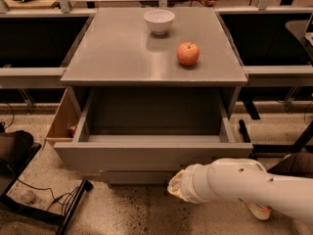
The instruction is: Close top drawer
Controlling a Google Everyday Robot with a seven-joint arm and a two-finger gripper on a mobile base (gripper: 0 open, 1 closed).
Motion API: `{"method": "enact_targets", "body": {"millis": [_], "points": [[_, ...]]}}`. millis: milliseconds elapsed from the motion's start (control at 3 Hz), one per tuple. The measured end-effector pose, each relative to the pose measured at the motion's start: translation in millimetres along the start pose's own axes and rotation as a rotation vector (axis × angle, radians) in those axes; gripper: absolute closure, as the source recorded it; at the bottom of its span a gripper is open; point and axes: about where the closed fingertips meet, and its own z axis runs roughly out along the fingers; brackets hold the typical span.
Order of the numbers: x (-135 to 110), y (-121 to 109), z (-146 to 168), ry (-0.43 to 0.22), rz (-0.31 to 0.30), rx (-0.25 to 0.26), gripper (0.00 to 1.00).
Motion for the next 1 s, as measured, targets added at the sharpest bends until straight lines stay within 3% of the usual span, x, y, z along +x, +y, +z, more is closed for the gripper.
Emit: {"method": "enact_targets", "body": {"millis": [333,667,1000], "points": [[6,-9,14,0.007,0.008,0.014,1.0],[7,-42,41,-0.005,-0.017,0.056,1.0],[7,-55,50,-0.013,-0.03,0.074,1.0]]}}
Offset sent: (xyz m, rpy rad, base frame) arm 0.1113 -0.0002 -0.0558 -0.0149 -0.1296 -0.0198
